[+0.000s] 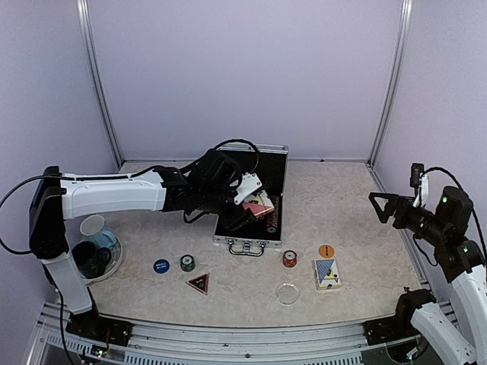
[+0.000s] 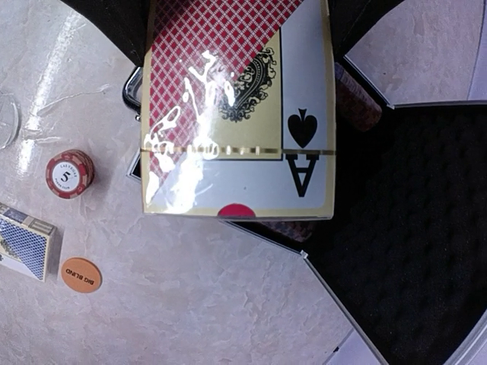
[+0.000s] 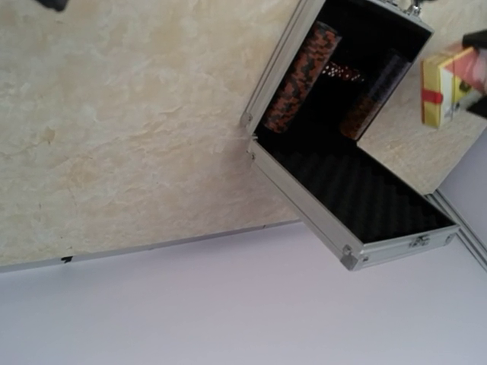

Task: Pack up texas hold em set
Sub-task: Pick up the poker case from the center of the board, then place the poker case in the slot.

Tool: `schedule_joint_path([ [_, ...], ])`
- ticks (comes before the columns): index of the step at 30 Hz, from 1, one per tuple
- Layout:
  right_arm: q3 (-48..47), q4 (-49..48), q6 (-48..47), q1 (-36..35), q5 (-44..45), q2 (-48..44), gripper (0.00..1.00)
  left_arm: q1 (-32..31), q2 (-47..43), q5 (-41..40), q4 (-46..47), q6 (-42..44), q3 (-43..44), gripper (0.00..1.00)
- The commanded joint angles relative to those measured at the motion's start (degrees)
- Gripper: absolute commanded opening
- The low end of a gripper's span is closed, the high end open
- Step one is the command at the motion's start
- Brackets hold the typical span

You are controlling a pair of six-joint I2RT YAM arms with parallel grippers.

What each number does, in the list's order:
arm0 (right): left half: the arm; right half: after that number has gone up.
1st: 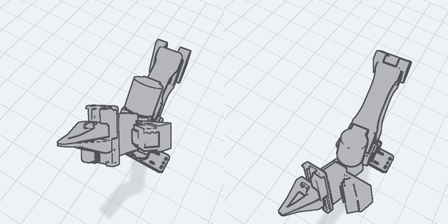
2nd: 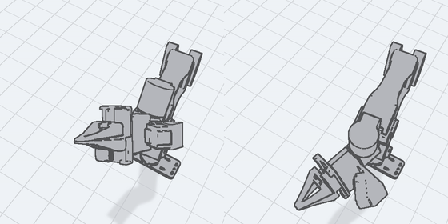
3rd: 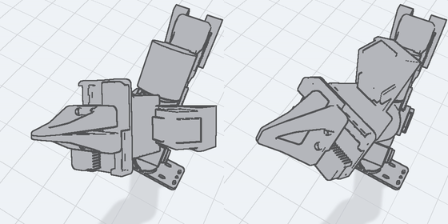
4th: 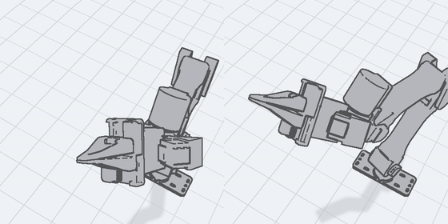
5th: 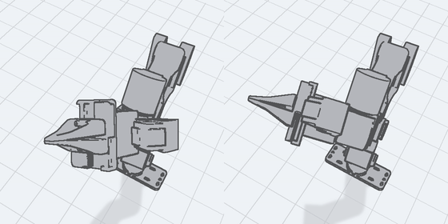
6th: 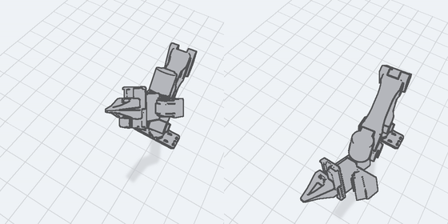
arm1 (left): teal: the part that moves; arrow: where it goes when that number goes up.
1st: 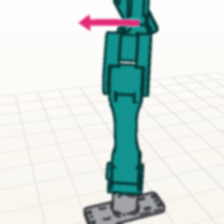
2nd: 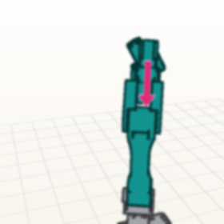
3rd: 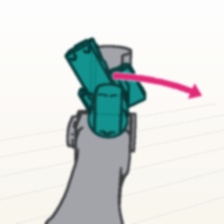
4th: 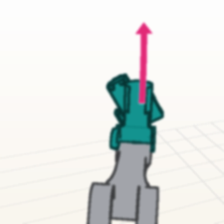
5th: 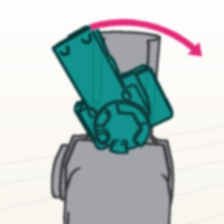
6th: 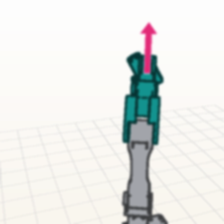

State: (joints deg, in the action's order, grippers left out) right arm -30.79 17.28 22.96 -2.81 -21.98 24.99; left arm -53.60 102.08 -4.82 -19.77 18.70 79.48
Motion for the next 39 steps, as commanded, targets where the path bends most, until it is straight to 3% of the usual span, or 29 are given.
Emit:
schedule_joint_path([
  [1, -0.14, -1.21, -0.1, 0.61, -0.26, -0.55, 0.99, 1.49, 2.61, 0.55, 3.22, 6.54, 3.75, 0.56],
  [14, -0.15, -1.18, -0.36, 0.61, 0.07, 0.82, 0.99, 6.67, 9.41, 5.99, 3.58, 15.99, 8.71, 0.57],
  [39, -0.06, -1.0, -0.49, 0.66, 1.2, 3.28, 0.99, 10.7, 21.28, 4.47, 7.43, 24.0, 15.94, 0.61],
])
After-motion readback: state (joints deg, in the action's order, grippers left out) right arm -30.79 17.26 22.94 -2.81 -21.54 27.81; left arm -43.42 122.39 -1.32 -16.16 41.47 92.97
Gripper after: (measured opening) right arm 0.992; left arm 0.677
